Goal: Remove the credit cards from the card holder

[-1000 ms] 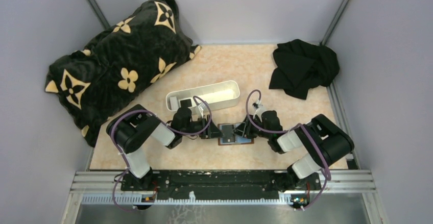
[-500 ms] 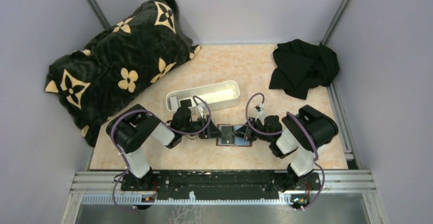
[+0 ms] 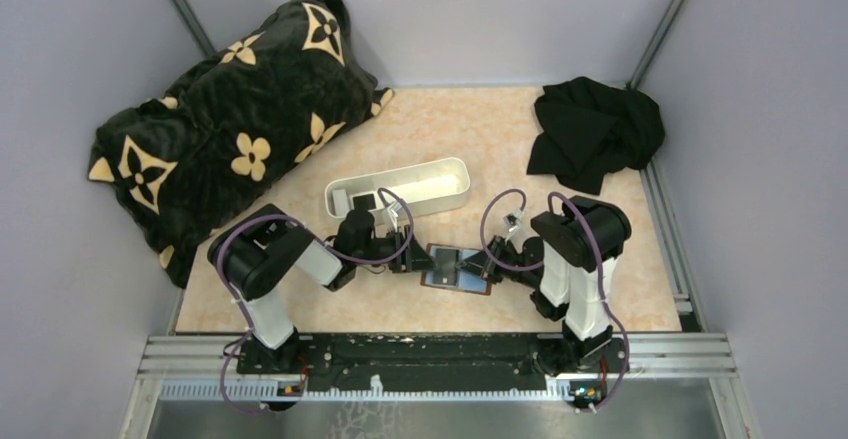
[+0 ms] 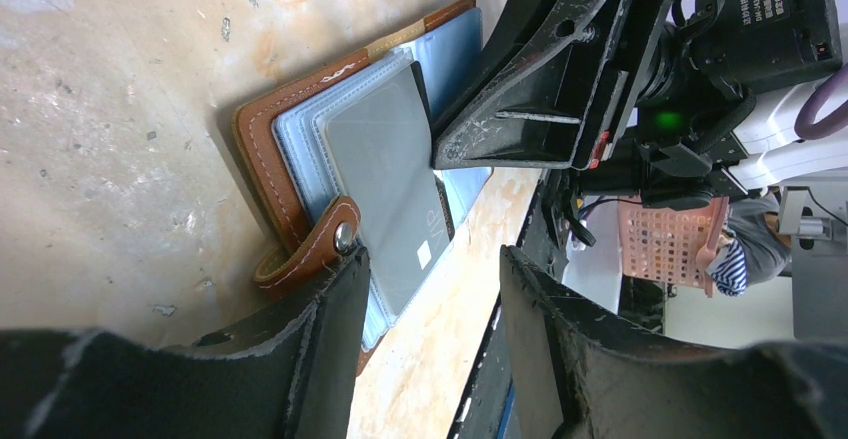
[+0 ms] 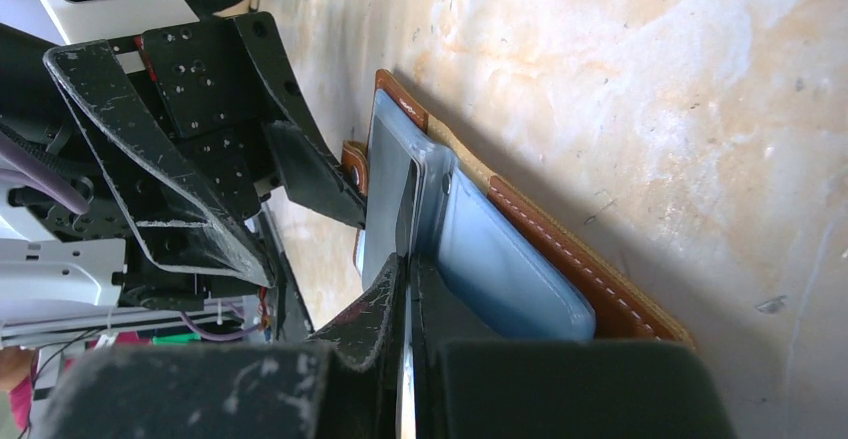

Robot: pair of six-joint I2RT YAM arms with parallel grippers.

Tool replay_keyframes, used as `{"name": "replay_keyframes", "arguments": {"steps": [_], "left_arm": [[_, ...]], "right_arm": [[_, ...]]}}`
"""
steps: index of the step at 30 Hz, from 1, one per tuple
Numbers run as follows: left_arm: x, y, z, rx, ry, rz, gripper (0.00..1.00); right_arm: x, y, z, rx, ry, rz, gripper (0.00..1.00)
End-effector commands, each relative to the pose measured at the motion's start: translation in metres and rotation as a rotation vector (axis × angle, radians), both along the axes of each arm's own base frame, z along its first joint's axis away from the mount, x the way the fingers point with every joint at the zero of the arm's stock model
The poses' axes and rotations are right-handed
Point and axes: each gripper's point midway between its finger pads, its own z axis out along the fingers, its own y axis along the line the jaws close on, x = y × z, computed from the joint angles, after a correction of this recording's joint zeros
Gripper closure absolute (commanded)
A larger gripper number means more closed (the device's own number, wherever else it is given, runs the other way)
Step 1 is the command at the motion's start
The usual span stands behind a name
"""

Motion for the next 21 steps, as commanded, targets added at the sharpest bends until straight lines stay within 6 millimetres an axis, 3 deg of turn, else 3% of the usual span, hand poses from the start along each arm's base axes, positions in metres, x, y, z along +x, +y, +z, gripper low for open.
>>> {"name": "replay_keyframes", "arguments": {"steps": [1,8,15,21], "left_arm": [[0.002,0.001,-0.007,0.033,-0.008,0.018,0.42],[0.004,0.003,-0.005,0.039,-0.019,0.030,0.42],[0.004,0.003,-0.005,0.034,-0.017,0.031,0.42],[0.004,0.004,-0.006,0.031,-0.012,0.034,0.42]], "right_arm": [[-0.021,0.019,0.035,0.112,-0.113,0.148,1.00],[-0.021,0.012,0.039,0.111,-0.122,0.127,1.00],[-0.020,-0.007,0.035,0.093,-0.108,0.093,1.00],[-0.017,-0.010,0.034,0.090,-0.105,0.087,1.00]]}}
